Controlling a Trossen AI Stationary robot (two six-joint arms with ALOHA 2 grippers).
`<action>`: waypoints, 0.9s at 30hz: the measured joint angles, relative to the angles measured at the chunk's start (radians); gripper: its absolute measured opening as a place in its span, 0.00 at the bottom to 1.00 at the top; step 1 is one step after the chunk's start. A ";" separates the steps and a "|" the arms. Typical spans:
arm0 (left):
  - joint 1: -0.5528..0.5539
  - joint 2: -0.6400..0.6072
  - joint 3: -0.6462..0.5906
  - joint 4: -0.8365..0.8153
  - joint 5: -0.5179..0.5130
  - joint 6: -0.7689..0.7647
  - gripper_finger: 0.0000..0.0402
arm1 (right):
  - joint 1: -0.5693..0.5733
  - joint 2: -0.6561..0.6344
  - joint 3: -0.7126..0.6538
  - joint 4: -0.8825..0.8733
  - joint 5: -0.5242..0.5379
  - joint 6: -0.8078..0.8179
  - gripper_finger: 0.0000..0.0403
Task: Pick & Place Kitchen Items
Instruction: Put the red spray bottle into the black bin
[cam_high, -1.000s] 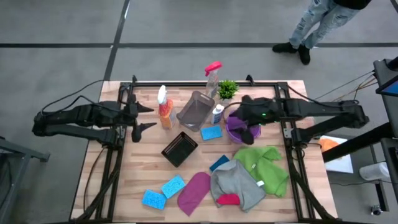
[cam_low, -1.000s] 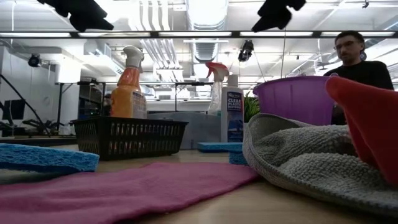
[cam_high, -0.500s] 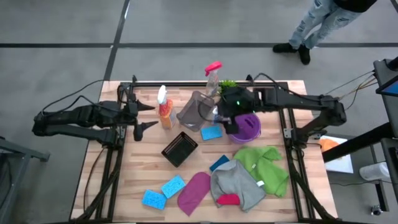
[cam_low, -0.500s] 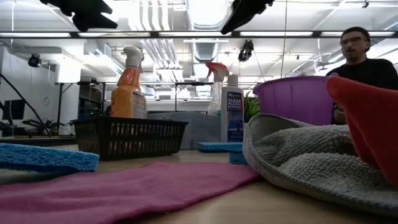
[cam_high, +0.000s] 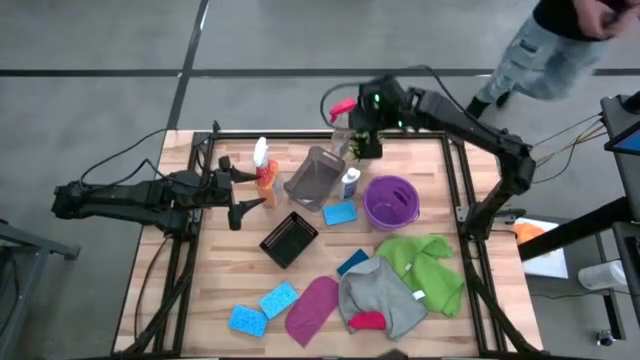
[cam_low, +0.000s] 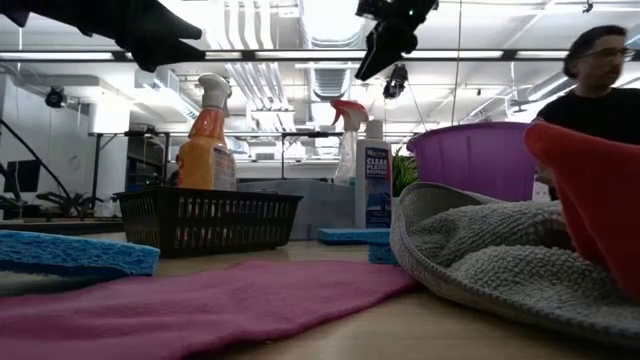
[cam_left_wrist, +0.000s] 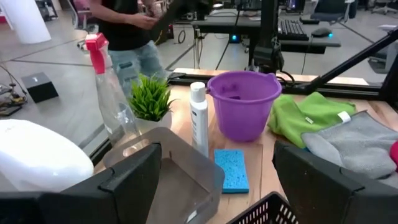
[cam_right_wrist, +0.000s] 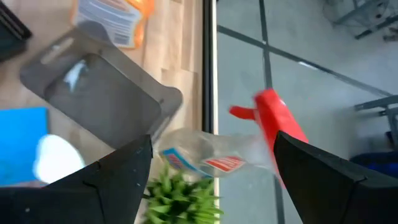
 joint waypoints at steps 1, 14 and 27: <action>0.000 0.000 0.000 0.000 0.000 0.001 0.78 | -0.020 0.024 0.037 -0.020 -0.016 -0.015 0.82; 0.000 0.000 -0.002 -0.009 0.000 0.001 0.78 | -0.150 0.252 0.496 -0.247 -0.217 -0.071 0.82; 0.000 0.000 -0.002 -0.010 0.009 -0.007 0.78 | -0.165 0.317 0.519 -0.267 -0.105 -0.093 0.82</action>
